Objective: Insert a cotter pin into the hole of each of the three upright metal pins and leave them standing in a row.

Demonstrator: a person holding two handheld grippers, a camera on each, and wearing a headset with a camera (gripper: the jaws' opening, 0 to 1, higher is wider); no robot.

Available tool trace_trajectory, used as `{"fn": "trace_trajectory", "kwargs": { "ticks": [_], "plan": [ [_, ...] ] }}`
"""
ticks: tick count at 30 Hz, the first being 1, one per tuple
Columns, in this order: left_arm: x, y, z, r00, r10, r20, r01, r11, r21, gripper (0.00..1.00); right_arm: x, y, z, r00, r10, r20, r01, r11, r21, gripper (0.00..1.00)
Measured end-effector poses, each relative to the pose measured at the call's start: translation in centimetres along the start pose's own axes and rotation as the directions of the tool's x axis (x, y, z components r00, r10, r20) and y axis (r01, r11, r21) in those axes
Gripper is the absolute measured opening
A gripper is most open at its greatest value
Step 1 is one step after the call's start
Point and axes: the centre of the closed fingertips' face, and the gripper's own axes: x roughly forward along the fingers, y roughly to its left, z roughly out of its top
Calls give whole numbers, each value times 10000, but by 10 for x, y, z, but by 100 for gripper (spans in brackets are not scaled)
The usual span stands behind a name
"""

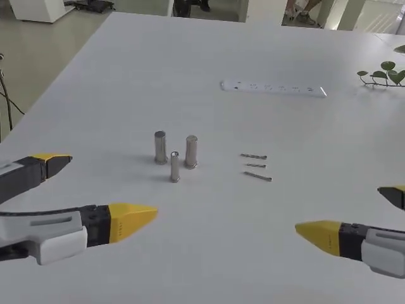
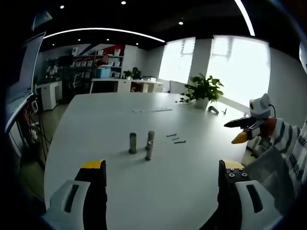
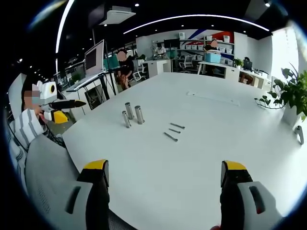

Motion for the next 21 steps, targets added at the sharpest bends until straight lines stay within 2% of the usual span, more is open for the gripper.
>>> {"fn": "trace_trajectory", "kwargs": {
  "ticks": [7,15,21],
  "plan": [
    [4,0,1,10000,-24,-21,24,10000,43,95,-3,-5,-2,10000,-70,15,70,10000,63,96],
    [14,3,3,9996,-103,-249,111,9994,314,94,-3,-8,-4,9999,-132,18,132,9998,155,96],
    [21,5,6,9993,-184,-338,199,9989,429,90,-4,-11,-8,9997,-223,-75,225,9994,250,96]
  ]
}}
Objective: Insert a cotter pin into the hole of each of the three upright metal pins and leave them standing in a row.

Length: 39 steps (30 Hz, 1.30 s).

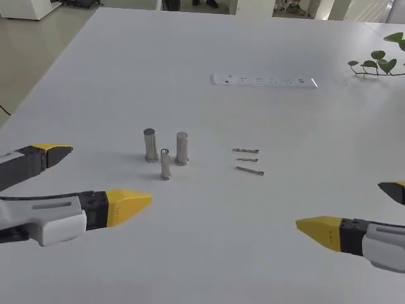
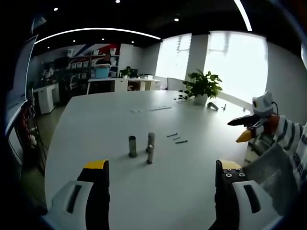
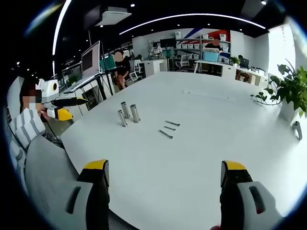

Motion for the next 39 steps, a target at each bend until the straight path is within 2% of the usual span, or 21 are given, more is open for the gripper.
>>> {"fn": "trace_trajectory", "kwargs": {
  "ticks": [8,17,29,35,39],
  "plan": [
    [8,5,1,10000,-81,-56,81,10000,-42,81,1,-7,-1,9998,-124,-135,125,9999,78,96],
    [17,15,7,9999,-135,-3,135,9999,-109,77,6,-7,0,9995,-107,-311,109,9999,61,95],
    [40,30,12,9986,-510,-136,516,9973,516,66,9,-8,-10,9982,-146,-579,163,9995,287,95],
    [56,33,14,9972,-739,-87,742,9967,320,62,8,-9,-12,9976,-187,-670,210,9992,338,95],
    [67,26,16,9946,-1013,-214,1024,9933,544,60,9,-9,-12,9971,-165,-739,188,9994,300,95]
  ]
}}
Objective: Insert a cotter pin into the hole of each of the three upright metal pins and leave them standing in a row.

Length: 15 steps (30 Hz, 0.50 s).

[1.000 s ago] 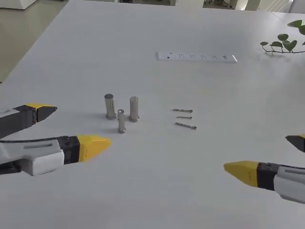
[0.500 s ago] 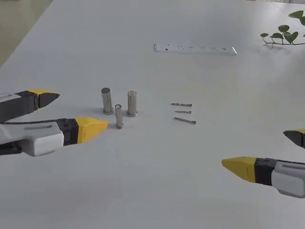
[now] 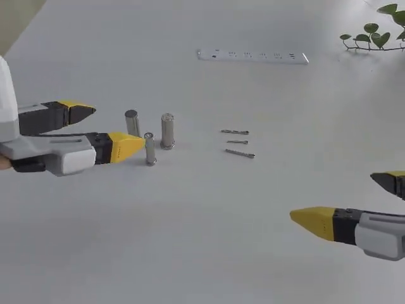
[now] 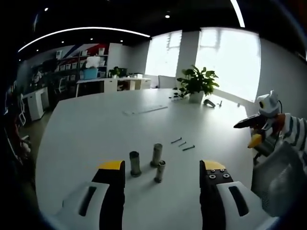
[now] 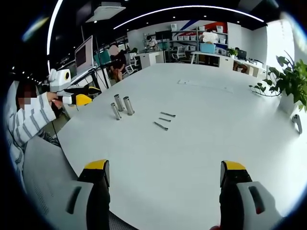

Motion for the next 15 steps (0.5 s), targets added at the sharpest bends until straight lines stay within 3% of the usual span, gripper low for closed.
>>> {"fn": "trace_trajectory", "kwargs": {
  "ticks": [12,15],
  "plan": [
    [20,-3,-4,9972,-552,-496,571,9976,397,50,3,-1,4,10000,-14,-22,14,10000,83,95],
    [24,-7,-7,9952,-772,-606,796,9961,391,42,4,-1,4,10000,-14,-71,15,10000,95,95]
  ]
}}
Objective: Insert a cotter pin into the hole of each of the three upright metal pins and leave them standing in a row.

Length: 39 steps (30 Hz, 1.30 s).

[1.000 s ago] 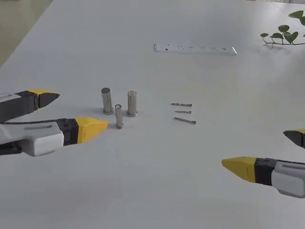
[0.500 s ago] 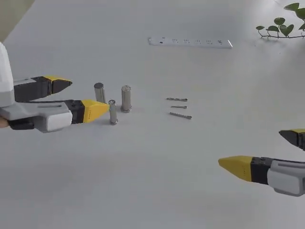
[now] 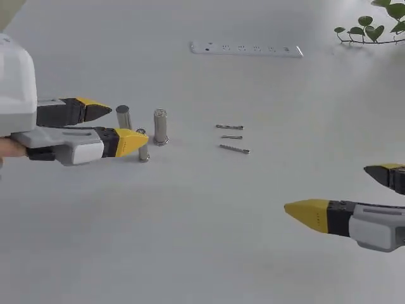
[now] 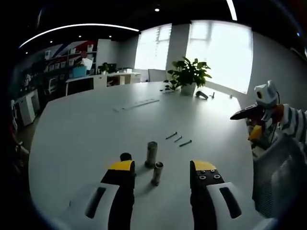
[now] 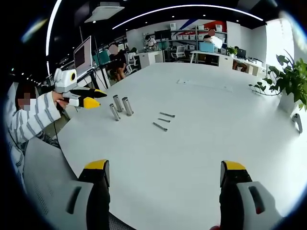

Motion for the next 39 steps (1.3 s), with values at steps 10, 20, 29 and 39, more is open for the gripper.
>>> {"fn": "trace_trajectory", "kwargs": {
  "ticks": [10,20,29,39],
  "plan": [
    [15,-9,-7,9990,-249,-379,267,9985,477,32,1,1,3,10000,29,-76,-30,9999,-138,95],
    [30,-4,-16,9967,-122,-798,183,9969,764,30,3,2,0,9998,64,-170,-67,9999,-128,95],
    [39,2,-22,9950,-118,-996,203,9962,848,23,1,-1,-2,9999,-19,-168,18,10000,-69,95],
    [45,11,-27,9934,-23,-1144,138,9949,1001,16,1,-2,-4,9997,-61,-238,61,10000,23,95]
  ]
}}
